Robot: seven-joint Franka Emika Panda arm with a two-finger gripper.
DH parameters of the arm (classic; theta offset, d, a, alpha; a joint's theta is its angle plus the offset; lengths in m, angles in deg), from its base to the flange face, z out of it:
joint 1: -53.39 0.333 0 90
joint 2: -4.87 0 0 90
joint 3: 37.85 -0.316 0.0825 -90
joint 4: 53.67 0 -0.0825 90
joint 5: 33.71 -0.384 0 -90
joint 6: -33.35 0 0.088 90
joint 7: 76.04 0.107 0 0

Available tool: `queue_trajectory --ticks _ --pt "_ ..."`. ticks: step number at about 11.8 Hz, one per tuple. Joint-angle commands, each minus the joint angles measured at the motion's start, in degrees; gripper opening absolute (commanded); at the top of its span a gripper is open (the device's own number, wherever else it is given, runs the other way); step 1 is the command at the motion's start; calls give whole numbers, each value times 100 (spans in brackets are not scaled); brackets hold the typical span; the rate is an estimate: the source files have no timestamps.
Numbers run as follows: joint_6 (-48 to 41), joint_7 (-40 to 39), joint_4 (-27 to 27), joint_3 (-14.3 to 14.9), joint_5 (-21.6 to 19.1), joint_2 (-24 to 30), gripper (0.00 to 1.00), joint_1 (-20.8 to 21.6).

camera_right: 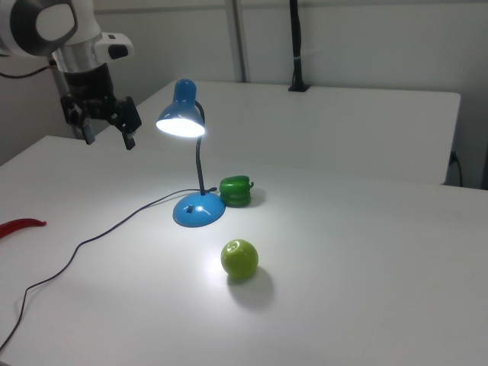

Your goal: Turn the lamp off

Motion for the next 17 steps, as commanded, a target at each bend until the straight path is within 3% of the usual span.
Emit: queue_trajectory --ticks 1,11,12,14,16,17 --pt "101 -125 -32 18 -100 1 100 30" --pt "171 -231 -41 18 -57 -34 97 30" --pt "215 -231 -41 18 -83 -35 89 30" --pt "216 -300 -41 18 -100 -43 60 21" --pt "216 -502 -67 18 -109 -43 37 12" --pt "216 -503 -59 18 -109 -35 31 12"
